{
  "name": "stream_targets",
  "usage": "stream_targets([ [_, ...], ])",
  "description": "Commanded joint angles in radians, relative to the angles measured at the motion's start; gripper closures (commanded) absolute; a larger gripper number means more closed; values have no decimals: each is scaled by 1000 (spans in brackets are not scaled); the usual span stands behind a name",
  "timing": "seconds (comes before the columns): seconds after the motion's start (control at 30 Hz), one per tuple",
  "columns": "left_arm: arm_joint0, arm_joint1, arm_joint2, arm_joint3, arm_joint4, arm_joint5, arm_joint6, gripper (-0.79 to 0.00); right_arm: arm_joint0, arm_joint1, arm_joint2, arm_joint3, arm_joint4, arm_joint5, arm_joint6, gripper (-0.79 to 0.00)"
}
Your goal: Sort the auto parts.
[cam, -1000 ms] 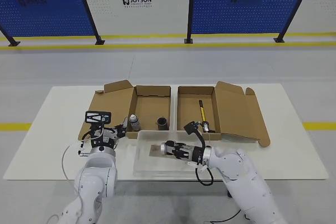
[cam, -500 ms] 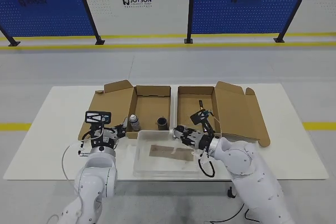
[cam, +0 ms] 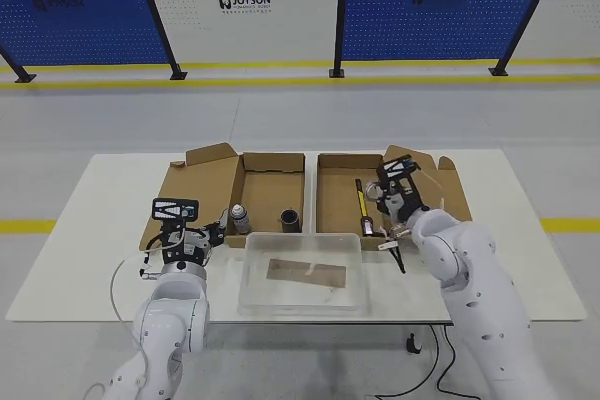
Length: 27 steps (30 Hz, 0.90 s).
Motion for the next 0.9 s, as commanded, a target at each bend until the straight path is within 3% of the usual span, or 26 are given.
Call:
stream_targets([
  [0.0, 0, 0, 0, 0, 0, 0, 0, -785, 24, -5, -23, 53, -19, 21, -4, 0],
  [0.47, 0, 0, 0, 0, 0, 0, 0, -785, 222, -65, -222, 428, -3, 11, 50, 0],
  [0.87, 0, 0, 0, 0, 0, 0, 0, -785, 303, -117, -285, 623, 145, 37, 23, 0],
])
